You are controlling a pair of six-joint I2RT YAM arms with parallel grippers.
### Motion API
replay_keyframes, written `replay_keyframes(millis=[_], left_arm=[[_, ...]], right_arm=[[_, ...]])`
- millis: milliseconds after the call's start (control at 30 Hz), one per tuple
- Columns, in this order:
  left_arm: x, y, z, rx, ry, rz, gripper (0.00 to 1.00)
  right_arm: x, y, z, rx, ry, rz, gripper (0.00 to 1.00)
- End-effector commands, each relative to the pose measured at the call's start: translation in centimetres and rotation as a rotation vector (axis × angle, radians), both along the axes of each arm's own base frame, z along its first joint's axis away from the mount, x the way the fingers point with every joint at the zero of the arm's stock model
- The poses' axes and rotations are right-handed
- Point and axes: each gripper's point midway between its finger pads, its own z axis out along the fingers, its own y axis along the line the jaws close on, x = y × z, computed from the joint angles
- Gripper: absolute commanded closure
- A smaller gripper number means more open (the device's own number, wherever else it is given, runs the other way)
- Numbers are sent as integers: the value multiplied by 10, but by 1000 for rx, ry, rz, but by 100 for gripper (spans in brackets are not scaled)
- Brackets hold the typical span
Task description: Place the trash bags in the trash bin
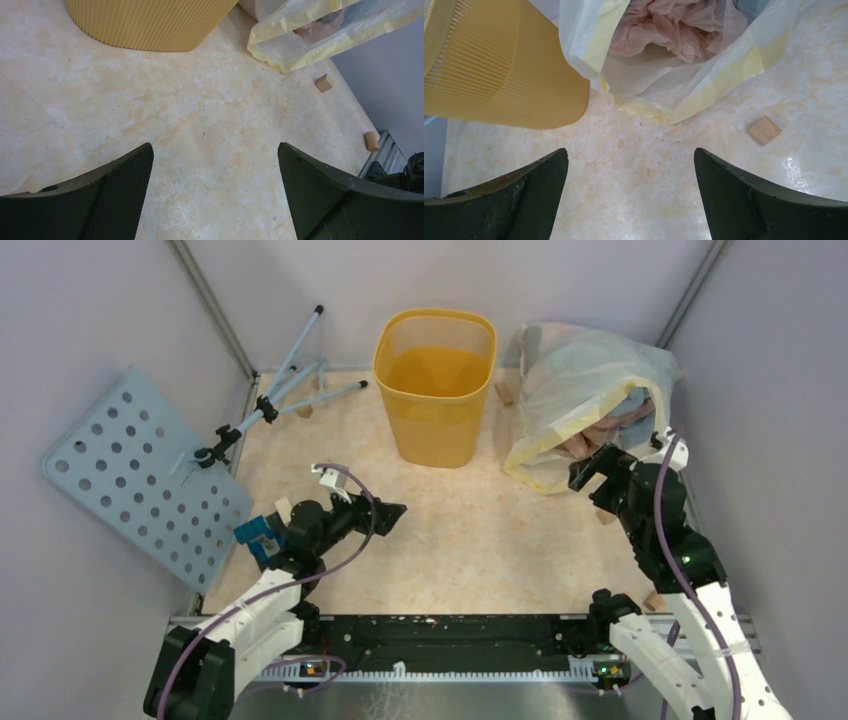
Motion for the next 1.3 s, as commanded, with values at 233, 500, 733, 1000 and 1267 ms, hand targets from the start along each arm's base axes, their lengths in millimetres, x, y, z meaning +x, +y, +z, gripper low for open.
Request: replay_keyframes(millis=[233,500,733,1000,1267], left_arm=[[-2,-13,16,-23,-51,-83,1],[-12,-24,18,-29,-88,-184,1],[-15,-30,20,-18,-132,-241,4],[-16,-40,16,-11,-111,-282,21],[-8,-67,29,-38,-93,-307,24]], right_arm=[[36,4,-13,-72,35,-12,6],[52,3,-45,-78,41,-51,14],[59,-21,-32,-90,29,-171,20],[97,-23,-26,6,1,-233,41],[139,-6,-1,106,-134,-205,47]])
